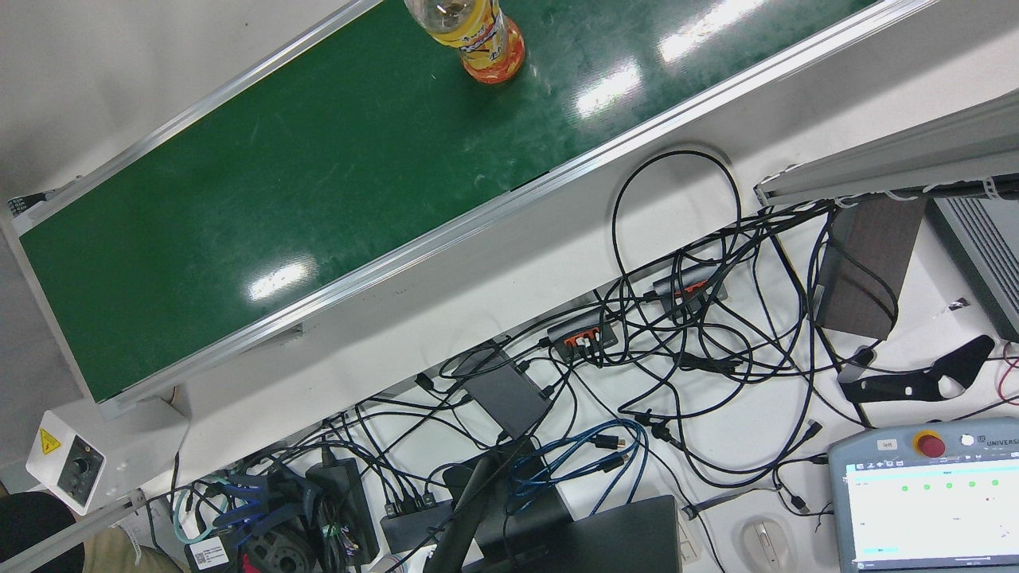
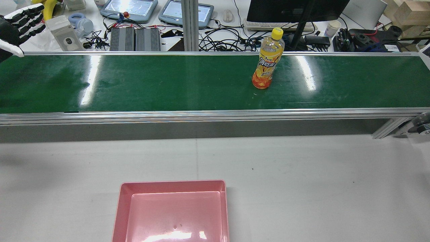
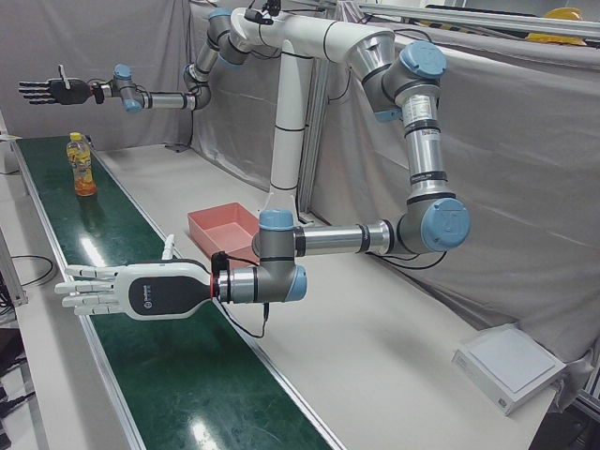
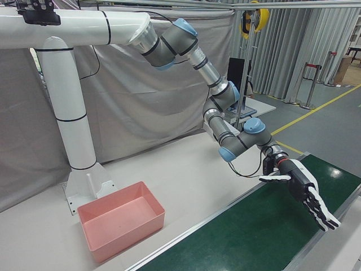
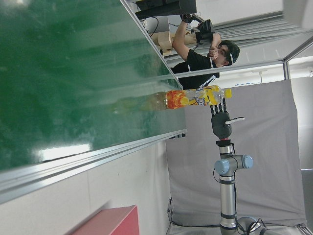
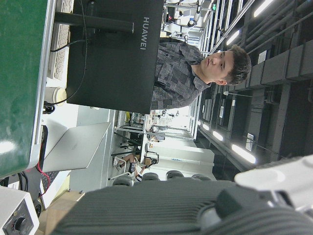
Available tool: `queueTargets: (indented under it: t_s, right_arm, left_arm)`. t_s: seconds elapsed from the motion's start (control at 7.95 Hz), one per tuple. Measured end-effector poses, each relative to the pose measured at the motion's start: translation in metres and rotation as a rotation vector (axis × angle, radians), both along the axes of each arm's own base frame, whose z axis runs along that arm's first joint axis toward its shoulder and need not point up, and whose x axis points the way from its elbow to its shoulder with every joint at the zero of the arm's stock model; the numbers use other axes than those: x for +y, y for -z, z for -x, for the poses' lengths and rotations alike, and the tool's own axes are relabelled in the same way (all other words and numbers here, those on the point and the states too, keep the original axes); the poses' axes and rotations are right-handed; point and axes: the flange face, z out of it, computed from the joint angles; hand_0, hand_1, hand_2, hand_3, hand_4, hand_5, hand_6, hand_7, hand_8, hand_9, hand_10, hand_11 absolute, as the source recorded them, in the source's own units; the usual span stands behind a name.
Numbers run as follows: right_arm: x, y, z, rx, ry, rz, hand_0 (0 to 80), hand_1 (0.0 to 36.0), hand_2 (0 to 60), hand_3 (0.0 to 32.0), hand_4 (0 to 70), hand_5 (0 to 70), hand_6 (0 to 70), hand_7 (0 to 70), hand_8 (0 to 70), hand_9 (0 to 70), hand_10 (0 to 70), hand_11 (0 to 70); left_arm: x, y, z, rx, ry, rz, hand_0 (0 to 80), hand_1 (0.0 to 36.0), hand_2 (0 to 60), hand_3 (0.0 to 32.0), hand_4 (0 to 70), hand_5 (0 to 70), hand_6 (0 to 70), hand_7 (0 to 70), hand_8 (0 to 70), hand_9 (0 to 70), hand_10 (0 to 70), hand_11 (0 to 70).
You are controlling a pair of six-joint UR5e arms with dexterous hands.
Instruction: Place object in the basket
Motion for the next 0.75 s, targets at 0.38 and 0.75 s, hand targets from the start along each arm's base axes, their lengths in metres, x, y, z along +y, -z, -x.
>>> queueTargets:
  t_s: [0.38, 0.75]
  right_arm:
    - [0.0004, -0.0006, 0.0002, 0.0, 0.0, 0.001, 0.0, 0.0, 0.0, 0.0, 0.0, 0.0, 0.0, 0.0, 0.0, 0.0, 0.0, 0.0]
    - [0.0006, -0.0007, -0.0001, 0.0, 0.0, 0.001, 0.0, 0.0, 0.0, 0.0, 0.0, 0.0, 0.0, 0.0, 0.0, 0.0, 0.0, 0.0]
  left_arm:
    - [-0.0001, 0.0005, 0.0003, 0.001, 0.001, -0.002, 57.9, 7.1, 0.0, 0.0, 7.3, 10.8, 0.0, 0.0, 0.6, 0.5, 2.3, 5.1]
    - [-0.0002, 0.0008, 0.0012, 0.001, 0.002, -0.002, 57.3, 6.8, 0.0, 0.0, 7.6, 11.2, 0.0, 0.0, 1.2, 1.2, 2.8, 5.7]
